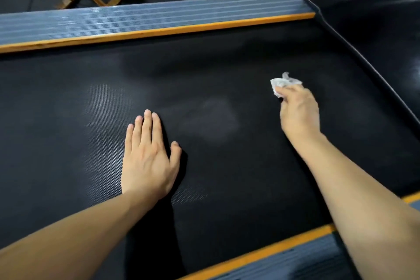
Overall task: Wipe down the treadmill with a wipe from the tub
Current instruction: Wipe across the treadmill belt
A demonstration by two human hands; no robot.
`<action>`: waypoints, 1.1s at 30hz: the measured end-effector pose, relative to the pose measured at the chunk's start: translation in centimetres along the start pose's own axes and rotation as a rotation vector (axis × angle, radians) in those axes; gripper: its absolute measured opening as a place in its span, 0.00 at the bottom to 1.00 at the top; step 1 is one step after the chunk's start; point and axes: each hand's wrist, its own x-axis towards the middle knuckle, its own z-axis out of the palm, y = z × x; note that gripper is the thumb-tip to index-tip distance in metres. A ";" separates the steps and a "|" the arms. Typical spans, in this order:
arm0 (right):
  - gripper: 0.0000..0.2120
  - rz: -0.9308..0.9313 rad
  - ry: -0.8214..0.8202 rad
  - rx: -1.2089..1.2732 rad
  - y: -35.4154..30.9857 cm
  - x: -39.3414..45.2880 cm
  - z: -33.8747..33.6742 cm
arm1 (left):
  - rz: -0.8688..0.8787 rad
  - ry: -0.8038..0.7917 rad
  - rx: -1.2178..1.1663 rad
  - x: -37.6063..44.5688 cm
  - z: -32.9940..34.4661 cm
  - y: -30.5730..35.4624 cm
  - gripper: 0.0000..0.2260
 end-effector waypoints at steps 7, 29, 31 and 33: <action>0.23 -0.522 -0.230 0.365 -14.9 -10.2 3.3 | 0.033 -0.003 -0.001 0.0 0.3 -0.5 0.33; 0.19 -0.261 -0.044 0.175 -3.9 -8.9 -0.5 | 0.006 -0.002 0.001 0.1 0.1 -0.3 0.30; 0.18 -0.032 -0.005 0.026 -0.2 -7.7 -1.7 | -0.006 -0.009 0.003 0.0 0.0 -0.3 0.29; 0.18 0.080 0.019 0.008 -1.3 -8.3 -1.6 | -0.003 -0.014 -0.003 0.1 -0.1 -0.2 0.29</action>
